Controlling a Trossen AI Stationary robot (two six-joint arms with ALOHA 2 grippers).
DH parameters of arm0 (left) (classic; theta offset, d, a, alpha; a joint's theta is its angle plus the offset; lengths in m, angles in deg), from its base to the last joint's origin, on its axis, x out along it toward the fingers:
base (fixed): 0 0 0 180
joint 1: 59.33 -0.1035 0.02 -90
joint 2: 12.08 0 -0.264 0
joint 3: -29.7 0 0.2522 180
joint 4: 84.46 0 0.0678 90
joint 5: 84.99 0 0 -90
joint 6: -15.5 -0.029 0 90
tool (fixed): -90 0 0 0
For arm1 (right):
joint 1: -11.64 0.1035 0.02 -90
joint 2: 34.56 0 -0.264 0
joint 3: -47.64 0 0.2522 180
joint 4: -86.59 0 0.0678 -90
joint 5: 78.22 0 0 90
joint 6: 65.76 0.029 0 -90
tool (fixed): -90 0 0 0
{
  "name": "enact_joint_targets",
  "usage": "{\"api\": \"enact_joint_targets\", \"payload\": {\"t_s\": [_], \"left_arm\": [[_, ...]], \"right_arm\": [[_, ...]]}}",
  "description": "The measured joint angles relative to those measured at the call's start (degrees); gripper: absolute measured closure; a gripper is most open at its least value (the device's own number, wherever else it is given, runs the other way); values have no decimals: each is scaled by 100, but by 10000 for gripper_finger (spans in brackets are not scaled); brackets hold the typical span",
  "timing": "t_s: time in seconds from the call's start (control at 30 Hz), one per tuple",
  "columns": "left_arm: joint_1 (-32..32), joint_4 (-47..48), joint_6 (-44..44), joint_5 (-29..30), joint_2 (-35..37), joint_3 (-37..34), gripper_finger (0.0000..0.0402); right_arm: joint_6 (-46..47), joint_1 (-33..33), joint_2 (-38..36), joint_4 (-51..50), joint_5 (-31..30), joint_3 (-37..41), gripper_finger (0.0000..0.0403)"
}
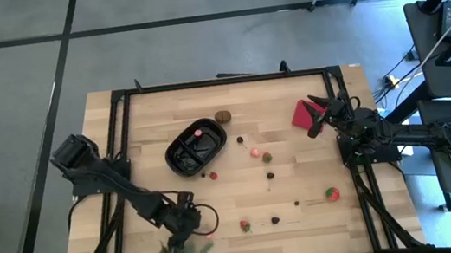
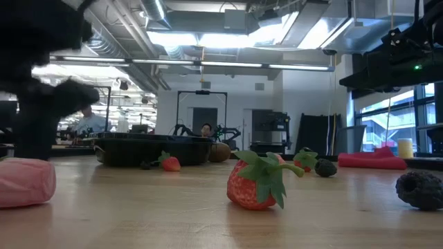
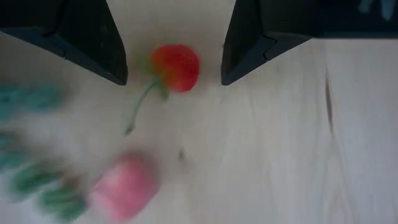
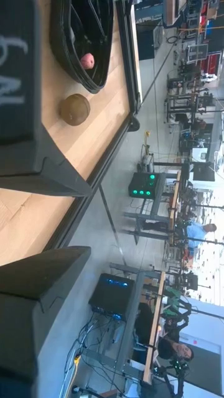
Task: Pick and placing Produce into tupperware
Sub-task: Put the red strawberry into the black bin
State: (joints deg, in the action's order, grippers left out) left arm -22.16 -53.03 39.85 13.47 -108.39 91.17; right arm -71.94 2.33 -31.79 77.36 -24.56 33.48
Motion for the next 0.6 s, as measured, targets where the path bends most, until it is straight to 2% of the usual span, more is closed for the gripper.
{"api": "enact_joint_targets", "payload": {"t_s": [0.4, 0.6], "left_arm": [[-14, 22, 75, 64, -43, 13, 156], [-42, 55, 58, 114, -41, 9, 192]], "right_arm": [[8, 0, 0, 0, 0, 0, 260], [10, 0, 0, 0, 0, 0, 260]]}}
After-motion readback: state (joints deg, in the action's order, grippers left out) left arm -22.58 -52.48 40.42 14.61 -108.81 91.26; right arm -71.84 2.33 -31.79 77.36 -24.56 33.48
